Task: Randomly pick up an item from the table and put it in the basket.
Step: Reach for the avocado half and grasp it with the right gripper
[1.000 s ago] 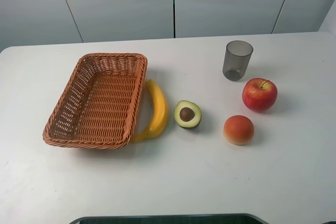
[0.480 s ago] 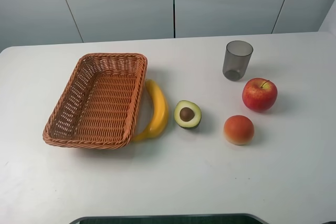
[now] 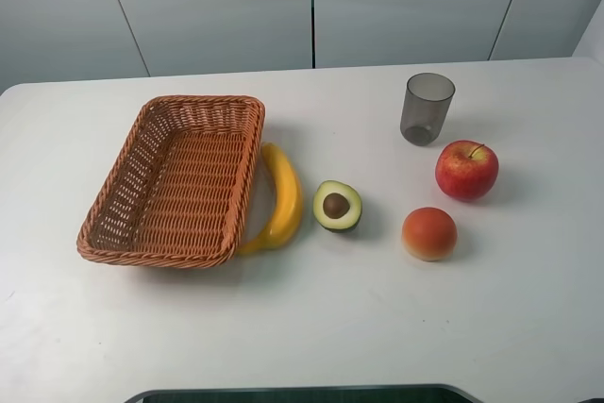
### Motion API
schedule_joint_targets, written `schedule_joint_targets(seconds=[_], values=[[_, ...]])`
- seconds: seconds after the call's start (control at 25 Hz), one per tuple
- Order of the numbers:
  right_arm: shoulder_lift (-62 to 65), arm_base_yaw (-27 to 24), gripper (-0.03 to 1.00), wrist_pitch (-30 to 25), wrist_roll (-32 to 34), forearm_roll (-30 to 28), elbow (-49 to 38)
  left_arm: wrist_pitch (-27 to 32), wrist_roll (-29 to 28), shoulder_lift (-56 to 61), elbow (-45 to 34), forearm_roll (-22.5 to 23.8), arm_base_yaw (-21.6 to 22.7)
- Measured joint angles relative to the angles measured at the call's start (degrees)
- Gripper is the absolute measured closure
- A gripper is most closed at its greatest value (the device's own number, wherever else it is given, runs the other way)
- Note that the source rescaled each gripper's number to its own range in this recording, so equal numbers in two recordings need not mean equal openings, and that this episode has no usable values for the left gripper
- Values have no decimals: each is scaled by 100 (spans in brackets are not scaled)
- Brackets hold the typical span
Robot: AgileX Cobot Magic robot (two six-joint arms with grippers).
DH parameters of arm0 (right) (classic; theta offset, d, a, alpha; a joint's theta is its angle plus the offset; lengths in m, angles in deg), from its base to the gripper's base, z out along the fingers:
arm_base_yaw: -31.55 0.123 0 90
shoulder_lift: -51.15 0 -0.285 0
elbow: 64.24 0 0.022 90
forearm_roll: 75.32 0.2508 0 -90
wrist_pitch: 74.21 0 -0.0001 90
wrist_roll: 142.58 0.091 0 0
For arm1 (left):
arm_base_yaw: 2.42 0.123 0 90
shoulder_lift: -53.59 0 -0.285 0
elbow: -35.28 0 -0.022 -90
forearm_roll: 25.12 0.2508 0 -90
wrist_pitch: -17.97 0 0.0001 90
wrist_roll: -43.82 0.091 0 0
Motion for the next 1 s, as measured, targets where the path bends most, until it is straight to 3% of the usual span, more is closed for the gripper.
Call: schedule_joint_targets(seconds=[0.44,0.8,1.0], values=[[-92,0,-3,-152,0,0,107,0,0,0,0,0,0],[-1855,0,-3,-434,0,0,1532,0,0,0,0,0,0],[-2370,0,-3,-423,0,0,1741,0,0,0,0,0,0]])
